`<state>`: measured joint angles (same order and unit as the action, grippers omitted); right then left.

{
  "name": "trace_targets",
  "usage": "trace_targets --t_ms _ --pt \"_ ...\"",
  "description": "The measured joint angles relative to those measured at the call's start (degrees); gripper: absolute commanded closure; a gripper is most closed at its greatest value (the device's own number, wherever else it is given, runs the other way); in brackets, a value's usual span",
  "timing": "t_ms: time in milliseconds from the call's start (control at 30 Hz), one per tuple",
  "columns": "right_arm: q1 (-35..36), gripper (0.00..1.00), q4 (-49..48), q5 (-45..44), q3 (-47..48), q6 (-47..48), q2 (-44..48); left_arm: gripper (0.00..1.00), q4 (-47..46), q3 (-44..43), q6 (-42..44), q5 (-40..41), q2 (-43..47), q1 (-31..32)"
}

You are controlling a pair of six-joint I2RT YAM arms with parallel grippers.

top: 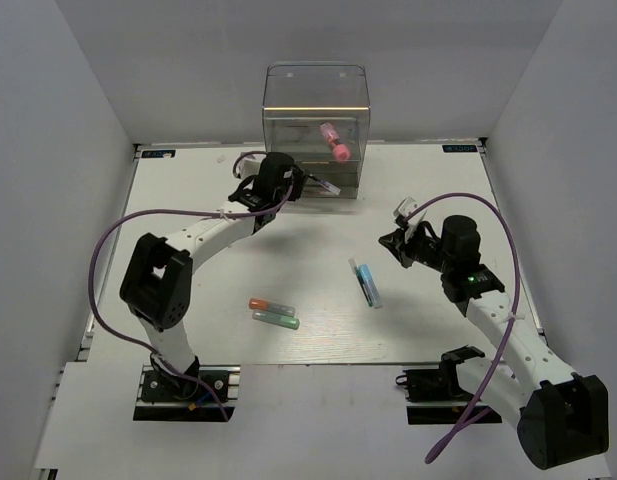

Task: Sort the stationery into containers
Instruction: Place the stationery into the container

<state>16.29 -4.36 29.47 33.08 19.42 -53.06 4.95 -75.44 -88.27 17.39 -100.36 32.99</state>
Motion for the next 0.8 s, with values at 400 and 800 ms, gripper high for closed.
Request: trace_targets --t_ms 400,800 --pt "-0.5 0.95 -0.2 -1.3 0.0 0.0 0.2 1.00 5.8 -11.7 -9.3 5.3 -11.2 0.2" --pt "-1.2 0.95 -0.1 -2.1 0.0 0.0 0.2 0.91 13.7 -19.9 -12.3 8.3 -18.4 0.3"
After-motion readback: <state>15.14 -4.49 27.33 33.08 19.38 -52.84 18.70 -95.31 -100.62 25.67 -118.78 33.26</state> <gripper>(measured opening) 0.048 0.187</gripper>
